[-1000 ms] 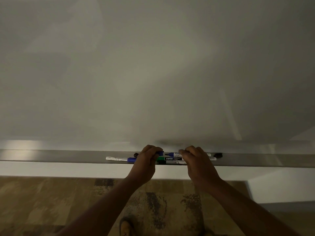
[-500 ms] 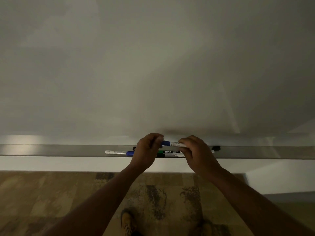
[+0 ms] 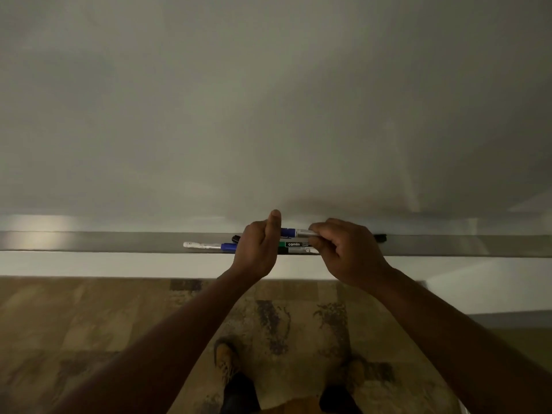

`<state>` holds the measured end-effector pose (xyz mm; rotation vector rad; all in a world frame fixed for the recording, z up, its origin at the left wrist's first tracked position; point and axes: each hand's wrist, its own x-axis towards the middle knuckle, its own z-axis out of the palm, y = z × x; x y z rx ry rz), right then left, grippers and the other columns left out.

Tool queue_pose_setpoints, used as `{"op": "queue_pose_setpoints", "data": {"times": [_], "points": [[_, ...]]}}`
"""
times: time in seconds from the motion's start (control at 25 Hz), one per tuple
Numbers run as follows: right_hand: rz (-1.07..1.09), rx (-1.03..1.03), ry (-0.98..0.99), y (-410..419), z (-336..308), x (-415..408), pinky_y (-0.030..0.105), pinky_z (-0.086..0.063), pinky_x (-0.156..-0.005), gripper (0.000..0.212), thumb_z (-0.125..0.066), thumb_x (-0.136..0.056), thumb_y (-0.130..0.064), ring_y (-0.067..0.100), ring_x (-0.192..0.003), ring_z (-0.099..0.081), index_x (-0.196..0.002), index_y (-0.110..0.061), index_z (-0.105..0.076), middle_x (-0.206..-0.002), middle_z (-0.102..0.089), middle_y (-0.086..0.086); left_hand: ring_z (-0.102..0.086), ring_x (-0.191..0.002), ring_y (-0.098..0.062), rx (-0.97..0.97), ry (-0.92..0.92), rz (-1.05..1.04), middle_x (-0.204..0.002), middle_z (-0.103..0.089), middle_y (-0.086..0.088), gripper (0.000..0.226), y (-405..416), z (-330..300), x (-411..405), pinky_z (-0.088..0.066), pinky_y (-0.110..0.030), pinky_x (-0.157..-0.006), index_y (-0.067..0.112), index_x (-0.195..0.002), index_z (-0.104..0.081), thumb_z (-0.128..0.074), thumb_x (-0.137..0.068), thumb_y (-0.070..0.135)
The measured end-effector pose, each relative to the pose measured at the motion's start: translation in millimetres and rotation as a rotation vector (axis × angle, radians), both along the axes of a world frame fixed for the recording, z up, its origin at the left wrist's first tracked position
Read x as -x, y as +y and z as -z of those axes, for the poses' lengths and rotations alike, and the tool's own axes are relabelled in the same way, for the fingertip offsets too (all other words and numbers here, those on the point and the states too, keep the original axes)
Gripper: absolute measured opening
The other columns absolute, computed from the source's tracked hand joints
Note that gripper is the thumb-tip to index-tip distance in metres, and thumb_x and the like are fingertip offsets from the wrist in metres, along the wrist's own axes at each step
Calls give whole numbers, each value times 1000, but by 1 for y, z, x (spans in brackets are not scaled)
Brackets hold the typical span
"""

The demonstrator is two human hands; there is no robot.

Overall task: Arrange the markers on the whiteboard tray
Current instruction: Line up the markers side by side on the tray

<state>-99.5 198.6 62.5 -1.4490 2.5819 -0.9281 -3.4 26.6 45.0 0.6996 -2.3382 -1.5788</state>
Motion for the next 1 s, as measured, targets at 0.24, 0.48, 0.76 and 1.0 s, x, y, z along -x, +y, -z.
{"op": "queue_pose_setpoints", "data": {"times": [0.24,0.48,0.76,1.0], "points": [[1,-19,-18,0,13,-9,31,-47,-52,26,-53,-93,-33,16,-59,-54,-103,-15,-68,-72,-63,0,-44,-39,-6,73,-90,-7,-42,-46,3,65,4,18,-4,-36,-28,-43,21,-52,-47,-21,-101,55],[3,-180,-153,-10,40,-15,35,-48,-63,20,-52,-96,-33,17,-72,-56,-101,-19,-64,-84,-60,-3,-58,-85,-9,446,-100,207,-102,-65,4,29,-6,36,-18,-46,-28,-71,24,-106,-63,-44,-101,45],[88,-199,-328,-8,70,-9,32,-45,-88,37,-61,-93,-26,21,-104,-58,-129,-17,-56,-118,-62,3,-60,-97,-21,759,-45,297,-105,-72,1,30,-28,65,-22,-38,-33,-83,20,-115,-64,-66,-89,6],[170,-240,-260,15,86,11,41,-47,-97,40,-57,-92,-13,25,-115,-54,-132,-15,-53,-127,-57,7,-62,-87,-26,798,-126,267,-107,-66,-7,29,-30,81,-10,-48,-38,-80,12,-110,-63,-63,-85,-4]]}}
